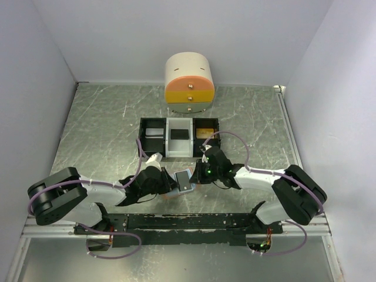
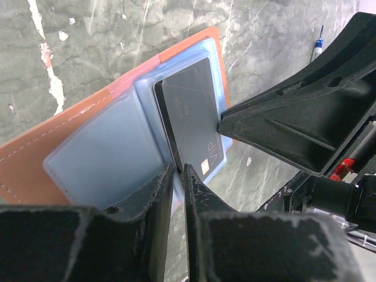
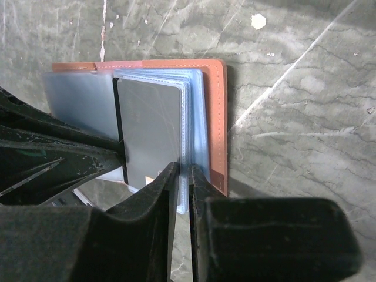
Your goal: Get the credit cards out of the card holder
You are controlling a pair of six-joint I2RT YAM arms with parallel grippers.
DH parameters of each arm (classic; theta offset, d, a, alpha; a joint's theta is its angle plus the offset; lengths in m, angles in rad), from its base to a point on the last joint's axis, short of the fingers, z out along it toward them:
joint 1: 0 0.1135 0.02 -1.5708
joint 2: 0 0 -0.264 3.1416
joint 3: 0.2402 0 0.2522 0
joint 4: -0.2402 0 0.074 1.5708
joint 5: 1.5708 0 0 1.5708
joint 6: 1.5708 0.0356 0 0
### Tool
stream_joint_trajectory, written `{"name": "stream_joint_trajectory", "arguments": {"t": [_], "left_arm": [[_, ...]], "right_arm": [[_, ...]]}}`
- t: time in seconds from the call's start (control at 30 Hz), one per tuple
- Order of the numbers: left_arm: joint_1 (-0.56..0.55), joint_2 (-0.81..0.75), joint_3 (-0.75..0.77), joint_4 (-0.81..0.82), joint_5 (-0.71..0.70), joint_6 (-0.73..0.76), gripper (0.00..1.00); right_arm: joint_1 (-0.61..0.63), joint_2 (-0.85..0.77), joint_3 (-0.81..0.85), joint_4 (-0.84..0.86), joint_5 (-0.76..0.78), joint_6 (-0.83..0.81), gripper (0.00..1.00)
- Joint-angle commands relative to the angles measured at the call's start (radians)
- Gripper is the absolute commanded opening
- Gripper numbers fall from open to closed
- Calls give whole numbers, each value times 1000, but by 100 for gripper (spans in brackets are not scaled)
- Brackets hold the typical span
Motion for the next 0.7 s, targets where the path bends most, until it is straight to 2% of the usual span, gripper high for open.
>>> {"name": "stream_joint_trajectory", "arguments": {"t": [0.0, 0.2, 0.43, 0.6, 0.67], "left_arm": [[-7, -6, 7, 71, 7, 14, 25], [-7, 36, 16, 61, 2, 3, 24], [-7, 46, 18, 51, -8, -6, 25], [-7, 45, 16, 56, -11, -12, 26], [-7, 46, 14, 57, -11, -13, 26]], "right_arm": [[2, 10, 28, -74, 24, -37, 14], [1, 17, 81, -114, 3, -81, 17], [-1, 25, 169, -203, 50, -149, 20], [0, 46, 179, -190, -4, -163, 20], [-1, 55, 168, -157, -69, -170, 19]]}}
